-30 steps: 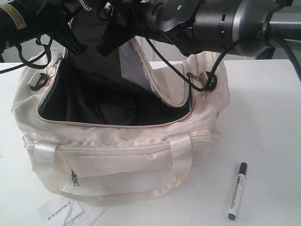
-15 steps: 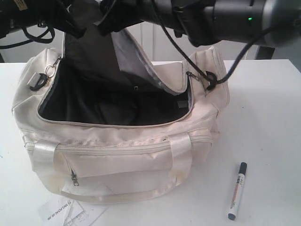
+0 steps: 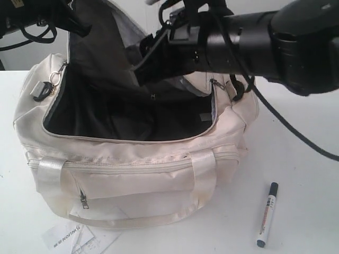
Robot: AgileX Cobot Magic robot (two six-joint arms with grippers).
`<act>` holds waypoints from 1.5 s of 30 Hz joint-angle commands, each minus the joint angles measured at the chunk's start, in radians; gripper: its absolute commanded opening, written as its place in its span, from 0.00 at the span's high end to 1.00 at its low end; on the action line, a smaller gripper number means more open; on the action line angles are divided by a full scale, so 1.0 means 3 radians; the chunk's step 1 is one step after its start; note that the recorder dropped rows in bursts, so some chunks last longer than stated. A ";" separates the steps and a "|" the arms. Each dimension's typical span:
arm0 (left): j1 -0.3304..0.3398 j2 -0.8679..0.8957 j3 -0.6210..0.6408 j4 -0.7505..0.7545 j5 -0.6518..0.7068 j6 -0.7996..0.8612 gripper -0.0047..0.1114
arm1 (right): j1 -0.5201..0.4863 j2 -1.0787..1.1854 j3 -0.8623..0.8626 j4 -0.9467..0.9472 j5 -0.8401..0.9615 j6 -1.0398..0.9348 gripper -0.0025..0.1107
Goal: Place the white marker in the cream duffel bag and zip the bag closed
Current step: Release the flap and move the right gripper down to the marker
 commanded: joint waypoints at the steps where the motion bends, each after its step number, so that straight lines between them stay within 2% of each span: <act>1: 0.0013 -0.0013 -0.0023 -0.0050 -0.0085 0.0003 0.96 | -0.0012 -0.0183 0.0245 -0.0046 0.0607 0.0141 0.61; 5: 0.0013 -0.0013 -0.0023 -0.0050 -0.0093 0.0003 0.96 | -0.0012 -0.0208 0.0350 -0.0462 0.1082 0.0667 0.86; 7: 0.0013 -0.0013 -0.0023 -0.0050 -0.0085 0.0003 0.96 | -0.0012 -0.0208 0.0355 -0.0732 0.1324 0.0845 0.96; 8: 0.0013 -0.0013 -0.0023 -0.0050 -0.0079 0.0003 0.96 | -0.0012 -0.0208 0.0355 -0.0900 0.1499 0.0997 0.98; 14: 0.0013 -0.0013 -0.0023 -0.0050 -0.0079 0.0003 0.96 | -0.0012 -0.0208 0.0355 -0.1709 0.2192 0.1696 0.98; 24: 0.0013 -0.0013 -0.0023 -0.0050 -0.0079 0.0003 0.96 | -0.0044 -0.0208 0.0355 -0.3600 0.2585 0.3367 0.98; 34: 0.0013 -0.0013 -0.0023 -0.0050 -0.0079 0.0003 0.96 | -0.0648 -0.0243 0.0388 -0.3666 0.2664 0.3609 0.98; 39: 0.0013 -0.0013 -0.0023 -0.0050 -0.0079 0.0003 0.96 | -0.0939 -0.0298 0.0504 -0.3666 0.2585 0.4030 0.98; 45: 0.0013 -0.0013 -0.0023 -0.0050 -0.0079 0.0003 0.96 | -0.1050 -0.0317 0.0633 -0.3727 0.2473 0.4628 0.98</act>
